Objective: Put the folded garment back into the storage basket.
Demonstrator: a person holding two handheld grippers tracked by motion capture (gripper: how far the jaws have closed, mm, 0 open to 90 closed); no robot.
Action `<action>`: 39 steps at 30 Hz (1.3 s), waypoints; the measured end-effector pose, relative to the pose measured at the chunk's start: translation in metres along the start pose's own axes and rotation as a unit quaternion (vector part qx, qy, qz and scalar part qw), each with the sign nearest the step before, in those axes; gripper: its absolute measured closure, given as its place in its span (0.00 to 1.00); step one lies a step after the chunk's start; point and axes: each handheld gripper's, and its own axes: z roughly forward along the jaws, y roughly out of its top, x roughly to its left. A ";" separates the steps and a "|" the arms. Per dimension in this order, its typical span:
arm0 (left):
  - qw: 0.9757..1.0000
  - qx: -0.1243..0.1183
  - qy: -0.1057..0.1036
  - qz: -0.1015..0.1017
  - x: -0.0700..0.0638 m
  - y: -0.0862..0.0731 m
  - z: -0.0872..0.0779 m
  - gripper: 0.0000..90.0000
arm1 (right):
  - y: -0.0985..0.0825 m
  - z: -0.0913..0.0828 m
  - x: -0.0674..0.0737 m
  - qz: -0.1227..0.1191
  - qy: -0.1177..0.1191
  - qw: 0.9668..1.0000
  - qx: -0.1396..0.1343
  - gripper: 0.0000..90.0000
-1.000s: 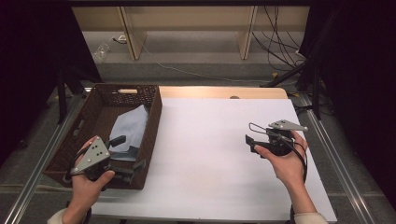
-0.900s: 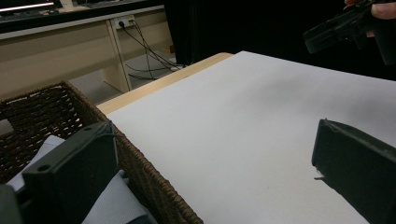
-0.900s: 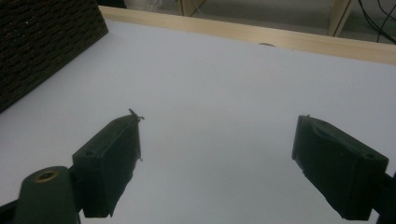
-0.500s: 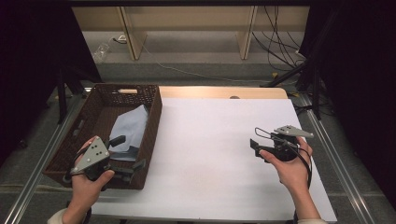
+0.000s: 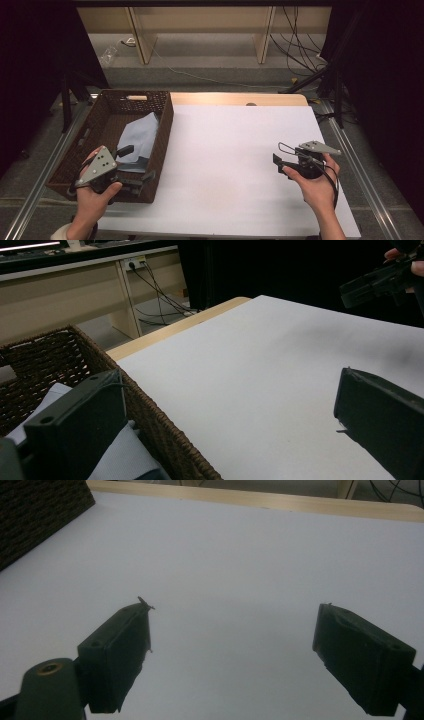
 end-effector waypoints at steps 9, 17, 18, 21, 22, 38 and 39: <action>1.000 0.001 0.001 0.000 0.000 0.000 0.000 0.00 | -0.006 -0.005 -0.006 0.003 -0.010 1.000 -0.005 0.18; 1.000 0.002 0.001 -0.001 0.001 -0.001 0.000 0.00 | -0.013 -0.008 -0.010 0.006 -0.013 1.000 -0.006 0.18; 1.000 0.002 0.001 -0.001 0.001 -0.002 0.000 0.00 | -0.015 -0.009 -0.011 0.005 -0.013 1.000 -0.006 0.18; 1.000 0.001 0.001 -0.001 0.001 -0.001 0.000 0.00 | -0.018 -0.010 -0.013 0.006 -0.015 1.000 -0.007 0.18; 1.000 0.001 0.002 -0.001 0.001 -0.001 0.000 0.00 | -0.019 -0.011 -0.014 0.006 -0.015 1.000 -0.008 0.18; 1.000 0.001 0.000 -0.001 0.000 -0.002 0.000 0.00 | -0.027 -0.015 -0.017 0.006 -0.017 1.000 -0.016 0.18; 1.000 0.000 0.000 -0.001 0.000 -0.002 0.000 0.00 | -0.027 -0.015 -0.017 0.007 -0.016 1.000 -0.017 0.18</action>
